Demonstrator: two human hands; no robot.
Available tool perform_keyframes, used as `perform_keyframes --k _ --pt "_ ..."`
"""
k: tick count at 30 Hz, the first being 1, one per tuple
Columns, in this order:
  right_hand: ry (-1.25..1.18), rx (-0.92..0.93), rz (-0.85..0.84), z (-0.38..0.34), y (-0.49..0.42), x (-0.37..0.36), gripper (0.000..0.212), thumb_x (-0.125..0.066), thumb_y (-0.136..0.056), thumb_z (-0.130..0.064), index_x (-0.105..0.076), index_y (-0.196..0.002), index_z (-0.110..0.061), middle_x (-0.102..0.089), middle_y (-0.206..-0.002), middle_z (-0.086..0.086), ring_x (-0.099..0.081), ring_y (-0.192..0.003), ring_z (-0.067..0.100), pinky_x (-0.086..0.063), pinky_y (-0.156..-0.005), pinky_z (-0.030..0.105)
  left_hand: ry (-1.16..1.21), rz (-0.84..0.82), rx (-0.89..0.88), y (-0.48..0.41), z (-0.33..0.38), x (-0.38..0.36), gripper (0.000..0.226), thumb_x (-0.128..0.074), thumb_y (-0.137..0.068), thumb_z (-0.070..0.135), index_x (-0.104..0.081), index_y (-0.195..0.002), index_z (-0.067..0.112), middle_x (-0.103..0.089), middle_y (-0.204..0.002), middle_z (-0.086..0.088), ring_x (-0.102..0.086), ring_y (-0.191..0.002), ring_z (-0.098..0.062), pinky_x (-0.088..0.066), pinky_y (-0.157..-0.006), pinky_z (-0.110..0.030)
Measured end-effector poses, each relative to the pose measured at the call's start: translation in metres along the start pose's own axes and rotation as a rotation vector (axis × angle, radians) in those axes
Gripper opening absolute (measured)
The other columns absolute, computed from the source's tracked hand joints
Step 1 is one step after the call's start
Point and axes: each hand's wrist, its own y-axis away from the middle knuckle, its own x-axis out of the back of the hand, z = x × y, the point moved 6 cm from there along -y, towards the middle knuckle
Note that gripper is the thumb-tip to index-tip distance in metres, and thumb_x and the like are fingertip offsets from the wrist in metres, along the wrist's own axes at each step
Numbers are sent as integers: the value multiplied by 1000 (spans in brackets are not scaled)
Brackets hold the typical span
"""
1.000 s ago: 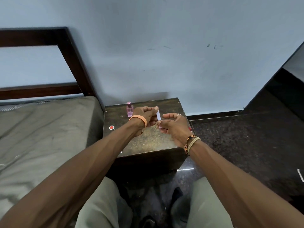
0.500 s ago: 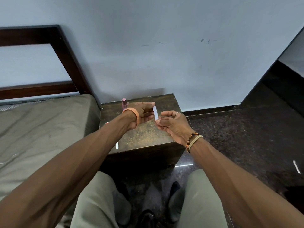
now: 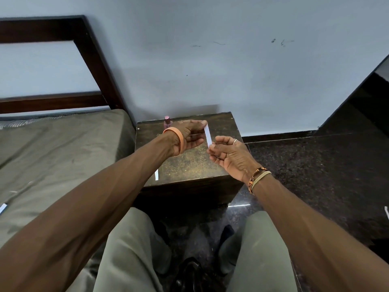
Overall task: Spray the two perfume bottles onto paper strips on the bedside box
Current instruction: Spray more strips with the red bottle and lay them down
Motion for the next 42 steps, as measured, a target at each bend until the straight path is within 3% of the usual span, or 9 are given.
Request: perform_keyframes --k 10,13,15,18,21,28,35,38,42 --pt "85 23 78 3 -1 -5 46 -81 -62 3 -60 -100 -10 -73 -86 13 -73 -76 25 -57 -75 34 -38 -5 -31 -2 -4 12 16 -77 -77 13 -71 -91 8 -69 -72 -7 -67 -65 -15 -58 -60 -27" --pt "166 92 175 0 1 -5 39 -81 -67 8 -61 -97 -8 -73 -87 12 -72 -76 23 -57 -66 30 -20 -16 -63 -4 -6 15 19 -73 -80 9 -68 -97 4 -69 -74 -8 -67 -66 -15 -59 -64 -27" --pt "370 239 297 -8 4 -5 33 -82 -66 9 -65 -88 -7 -73 -83 9 -71 -73 18 -58 -61 27 -43 -19 -99 -4 -6 16 15 -70 -82 1 -67 -97 3 -69 -76 -10 -68 -66 -15 -59 -64 -28" --pt "967 573 461 -25 13 -17 20 -79 -70 -1 -67 -73 -16 -69 -71 -5 -65 -64 10 -58 -63 28 -172 -23 -187 -4 -5 21 12 -65 -83 -7 -66 -91 2 -68 -79 -12 -69 -68 -16 -60 -65 -29" --pt "1330 950 464 -32 25 -38 17 -72 -76 -2 -65 -71 -17 -66 -72 -3 -61 -67 16 -51 -71 35 -250 -18 -277 -3 -6 26 13 -65 -81 -10 -66 -86 3 -68 -77 -11 -69 -70 -16 -61 -69 -32" --pt "1512 1289 428 -25 35 -49 23 -74 -74 4 -69 -65 -17 -68 -77 -3 -60 -74 24 -38 -75 36 -325 37 -337 -2 -4 33 25 -70 -73 -15 -72 -77 9 -71 -78 -9 -69 -69 -18 -60 -68 -28" --pt "1520 1235 397 -21 31 -44 21 -75 -75 3 -70 -66 -16 -69 -77 0 -60 -74 25 -41 -73 37 -336 28 -319 -3 -4 35 23 -70 -73 -15 -74 -76 8 -72 -78 -8 -69 -72 -21 -60 -69 -29" --pt "1374 954 359 -19 21 -38 18 -77 -73 1 -73 -69 -17 -70 -75 -2 -64 -73 19 -51 -71 37 -241 5 -195 -5 -13 36 23 -69 -72 -17 -73 -75 5 -73 -78 -12 -70 -75 -25 -60 -70 -31" --pt "724 400 332 -8 2 -15 22 -85 -66 2 -72 -73 -14 -72 -72 -4 -69 -67 8 -57 -64 22 -110 -82 -57 -4 -20 35 14 -72 -71 -9 -74 -79 3 -73 -85 -17 -72 -78 -26 -59 -65 -31"
